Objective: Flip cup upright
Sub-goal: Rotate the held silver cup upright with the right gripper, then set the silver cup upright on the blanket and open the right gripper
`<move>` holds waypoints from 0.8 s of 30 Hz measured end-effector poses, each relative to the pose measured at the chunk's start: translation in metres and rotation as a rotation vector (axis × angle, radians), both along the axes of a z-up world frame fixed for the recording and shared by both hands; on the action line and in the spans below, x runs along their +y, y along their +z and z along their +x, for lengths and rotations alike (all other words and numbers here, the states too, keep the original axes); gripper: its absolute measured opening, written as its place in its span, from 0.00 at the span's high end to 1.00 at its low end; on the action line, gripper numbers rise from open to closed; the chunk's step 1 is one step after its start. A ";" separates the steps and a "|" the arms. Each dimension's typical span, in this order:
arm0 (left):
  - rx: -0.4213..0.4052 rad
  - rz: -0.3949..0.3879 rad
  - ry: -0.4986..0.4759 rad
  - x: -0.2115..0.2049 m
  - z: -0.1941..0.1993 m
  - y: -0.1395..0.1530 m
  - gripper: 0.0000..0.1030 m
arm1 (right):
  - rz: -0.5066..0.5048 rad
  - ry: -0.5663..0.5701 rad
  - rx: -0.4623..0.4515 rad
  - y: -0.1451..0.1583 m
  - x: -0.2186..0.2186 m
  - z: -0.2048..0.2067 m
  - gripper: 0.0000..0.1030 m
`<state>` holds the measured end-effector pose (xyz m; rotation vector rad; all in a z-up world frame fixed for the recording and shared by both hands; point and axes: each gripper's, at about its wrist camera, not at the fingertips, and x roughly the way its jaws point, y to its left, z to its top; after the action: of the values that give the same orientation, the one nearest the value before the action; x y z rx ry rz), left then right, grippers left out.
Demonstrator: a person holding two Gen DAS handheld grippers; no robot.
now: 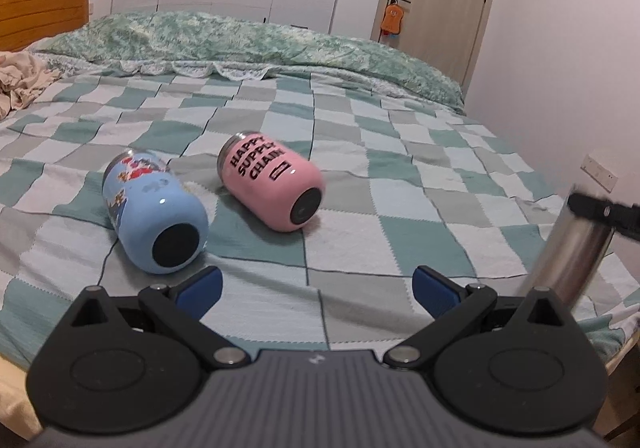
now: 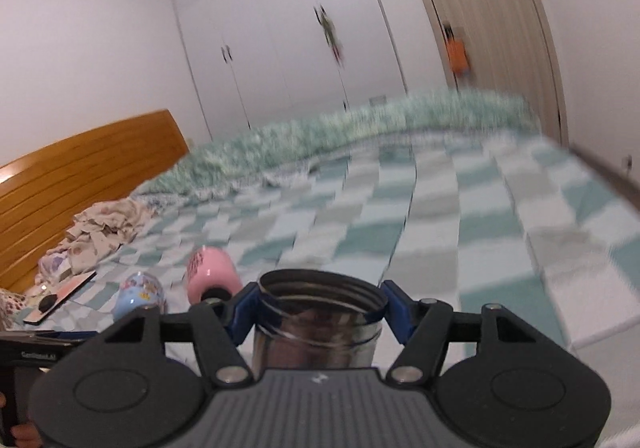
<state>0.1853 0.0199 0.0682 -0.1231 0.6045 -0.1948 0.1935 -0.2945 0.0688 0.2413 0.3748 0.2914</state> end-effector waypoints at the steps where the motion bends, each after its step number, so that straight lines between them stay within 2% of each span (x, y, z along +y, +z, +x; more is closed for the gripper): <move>1: -0.008 -0.003 -0.001 -0.002 -0.001 0.002 0.00 | -0.022 -0.009 -0.032 0.007 -0.001 -0.002 0.38; 4: -0.021 -0.010 0.000 -0.005 -0.005 0.006 0.00 | -0.111 -0.058 -0.117 0.021 -0.001 -0.006 0.38; 6: -0.026 -0.015 0.001 -0.007 -0.006 0.007 0.00 | -0.204 -0.102 -0.177 0.025 0.001 -0.005 0.38; 10: -0.027 -0.014 0.000 -0.011 -0.007 0.006 0.00 | -0.334 -0.151 -0.212 0.009 0.006 0.002 0.38; 13: -0.026 -0.014 0.005 -0.012 -0.008 0.003 0.00 | -0.393 -0.149 -0.164 -0.020 0.011 0.009 0.38; 14: -0.028 -0.016 0.007 -0.012 -0.008 0.003 0.00 | -0.403 -0.152 -0.203 -0.028 0.012 0.006 0.38; 15: -0.031 -0.017 0.008 -0.012 -0.009 0.003 0.00 | -0.422 -0.143 -0.240 -0.032 0.015 0.003 0.38; 21: -0.072 -0.004 0.034 -0.013 -0.017 0.005 0.00 | -0.452 -0.139 -0.267 -0.033 0.024 -0.004 0.37; 22: -0.087 0.003 0.039 -0.013 -0.019 0.006 0.00 | -0.448 -0.141 -0.266 -0.033 0.024 -0.004 0.36; 24: -0.118 0.018 0.045 -0.013 -0.023 0.010 0.00 | -0.433 -0.145 -0.252 -0.032 0.022 -0.005 0.15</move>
<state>0.1618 0.0064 0.0777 -0.1072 0.4857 -0.1521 0.1887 -0.2726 0.0372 -0.1921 0.1629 0.0903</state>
